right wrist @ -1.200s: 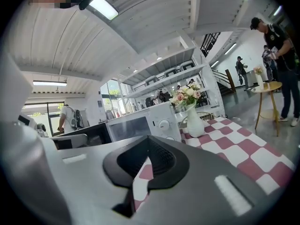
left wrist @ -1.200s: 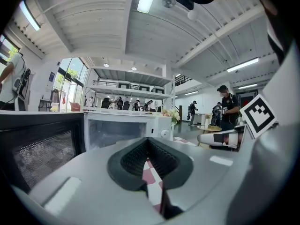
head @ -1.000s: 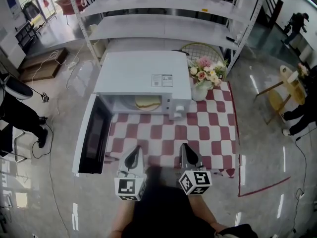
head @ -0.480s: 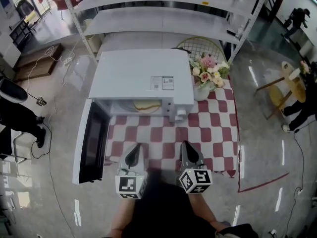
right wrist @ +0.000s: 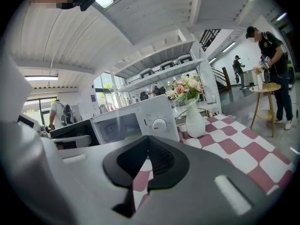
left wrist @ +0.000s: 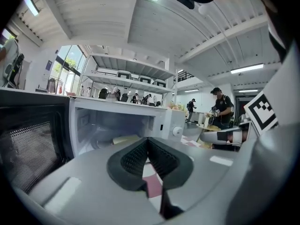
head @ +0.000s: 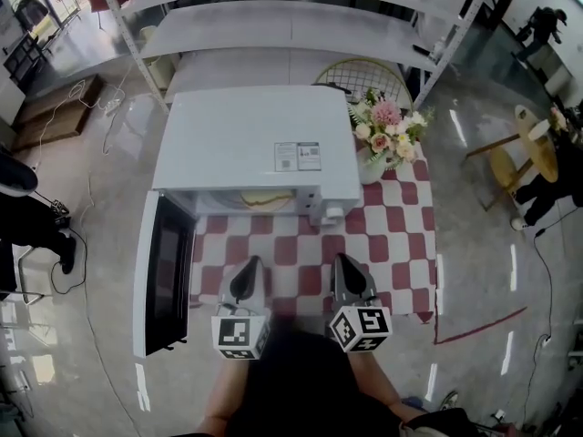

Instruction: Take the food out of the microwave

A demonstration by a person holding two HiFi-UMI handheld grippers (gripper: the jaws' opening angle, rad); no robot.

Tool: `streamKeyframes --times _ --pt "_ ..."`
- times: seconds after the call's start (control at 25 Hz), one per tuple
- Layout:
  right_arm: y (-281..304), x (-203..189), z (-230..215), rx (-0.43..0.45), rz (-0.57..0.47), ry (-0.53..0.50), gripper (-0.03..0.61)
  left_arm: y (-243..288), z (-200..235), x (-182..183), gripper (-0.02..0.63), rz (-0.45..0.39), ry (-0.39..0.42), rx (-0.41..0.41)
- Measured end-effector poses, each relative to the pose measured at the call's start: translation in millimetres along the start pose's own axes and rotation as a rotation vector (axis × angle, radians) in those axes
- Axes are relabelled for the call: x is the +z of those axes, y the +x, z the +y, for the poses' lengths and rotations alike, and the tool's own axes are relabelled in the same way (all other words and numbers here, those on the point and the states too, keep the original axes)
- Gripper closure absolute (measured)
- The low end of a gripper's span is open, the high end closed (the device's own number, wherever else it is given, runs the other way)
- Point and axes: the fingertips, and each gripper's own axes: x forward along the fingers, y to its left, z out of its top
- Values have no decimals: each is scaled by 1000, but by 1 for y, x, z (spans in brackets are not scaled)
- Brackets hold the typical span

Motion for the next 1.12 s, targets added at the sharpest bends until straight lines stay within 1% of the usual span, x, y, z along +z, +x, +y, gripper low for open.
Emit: streamKeyframes --times 0.12,0.36,0.56,0.8,1.0,1.12 --pt "6 2 -2 -13 -2 -7 578 10 6 -2 603 -4 -51 -8" --pt "14 0 -4 -25 4 -37 578 30 14 -13 603 -2 -201 -25" --pt "21 -2 -6 -33 15 -40 578 45 17 -15 603 -18 -274 -47" --pt "31 -2 -6 -43 24 -43 578 65 33 -22 603 -51 -442 -34" --pt "42 -4 -8 -48 22 -45 577 85 37 -34 603 -85 -570 -62" --pt "46 -2 -11 -52 23 -45 578 95 40 -38 603 -112 -662 -69"
